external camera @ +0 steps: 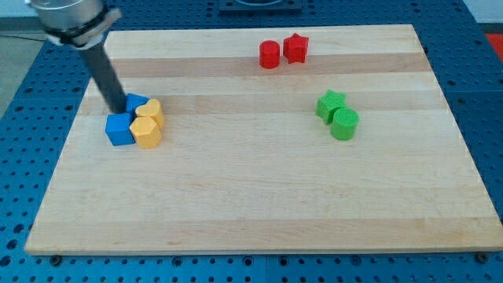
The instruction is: Push the triangle into the green blocks
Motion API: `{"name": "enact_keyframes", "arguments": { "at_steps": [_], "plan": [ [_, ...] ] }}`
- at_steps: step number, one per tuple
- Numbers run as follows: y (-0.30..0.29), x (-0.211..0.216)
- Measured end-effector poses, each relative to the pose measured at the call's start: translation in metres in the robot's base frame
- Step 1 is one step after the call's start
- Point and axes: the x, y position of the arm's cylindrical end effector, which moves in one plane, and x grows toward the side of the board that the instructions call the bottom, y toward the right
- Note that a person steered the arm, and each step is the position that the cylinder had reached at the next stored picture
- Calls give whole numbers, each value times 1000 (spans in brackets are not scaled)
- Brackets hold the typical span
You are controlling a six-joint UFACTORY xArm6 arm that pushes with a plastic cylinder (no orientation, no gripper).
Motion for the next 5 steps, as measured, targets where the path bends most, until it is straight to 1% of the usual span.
{"name": "enact_keyframes", "arguments": {
  "at_steps": [2, 3, 4, 5],
  "plan": [
    [114, -4],
    [125, -4],
    [90, 3],
    [89, 22]
  ]
}}
